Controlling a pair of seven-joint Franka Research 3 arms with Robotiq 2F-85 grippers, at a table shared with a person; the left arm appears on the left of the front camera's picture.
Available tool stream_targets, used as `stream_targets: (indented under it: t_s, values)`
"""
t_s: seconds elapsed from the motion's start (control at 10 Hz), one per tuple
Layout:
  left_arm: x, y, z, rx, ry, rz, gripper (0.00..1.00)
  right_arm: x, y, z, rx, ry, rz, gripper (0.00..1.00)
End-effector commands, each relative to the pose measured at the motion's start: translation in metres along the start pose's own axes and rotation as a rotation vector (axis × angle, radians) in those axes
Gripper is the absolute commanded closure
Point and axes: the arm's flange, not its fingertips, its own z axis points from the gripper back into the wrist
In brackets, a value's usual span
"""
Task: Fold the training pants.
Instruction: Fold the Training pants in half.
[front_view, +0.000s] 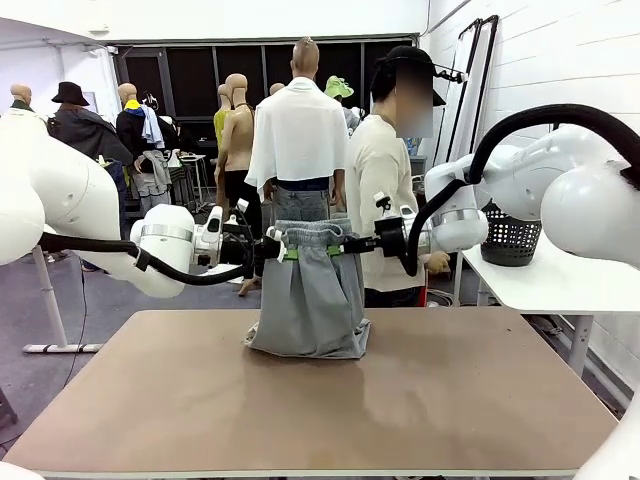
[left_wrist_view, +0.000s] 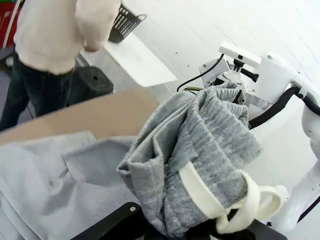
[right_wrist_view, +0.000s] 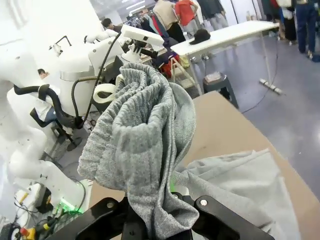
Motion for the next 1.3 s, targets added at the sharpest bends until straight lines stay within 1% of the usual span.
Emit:
stream_targets:
  t_s: [0.0, 0.2, 0.4, 0.6, 0.7, 0.8, 0.9, 1.2]
  values:
    - [-0.017, -0.004, 0.012, 0.023, -0.014, 0.157, 1.0, -0.023, 0.003, -0.003, -0.004, -0.045, -0.123, 1.0]
    - [-0.036, 0.003, 0.014, 0.052, 0.029, 0.302, 1.0, -0.053, 0.001, -0.003, -0.016, -0.06, -0.246, 1.0]
    - [-0.049, 0.025, 0.01, 0.065, 0.064, 0.435, 1.0, -0.083, -0.016, -0.003, -0.03, -0.114, -0.37, 1.0]
    - [-0.056, 0.05, -0.001, 0.051, 0.089, 0.529, 1.0, -0.102, -0.03, -0.004, -0.051, -0.127, -0.462, 1.0]
    - [-0.054, 0.058, -0.001, 0.05, 0.076, 0.533, 1.0, -0.103, -0.035, -0.005, -0.054, -0.103, -0.47, 1.0]
    - [-0.066, 0.036, -0.004, 0.043, 0.074, 0.483, 1.0, -0.096, -0.03, -0.004, -0.118, -0.049, -0.397, 1.0]
    - [-0.066, 0.036, -0.004, 0.043, 0.074, 0.483, 1.0, -0.112, -0.027, -0.011, -0.019, -0.081, -0.433, 1.0]
    - [-0.066, 0.036, -0.004, 0.043, 0.074, 0.483, 1.0, -0.112, -0.027, -0.011, -0.019, -0.081, -0.433, 1.0]
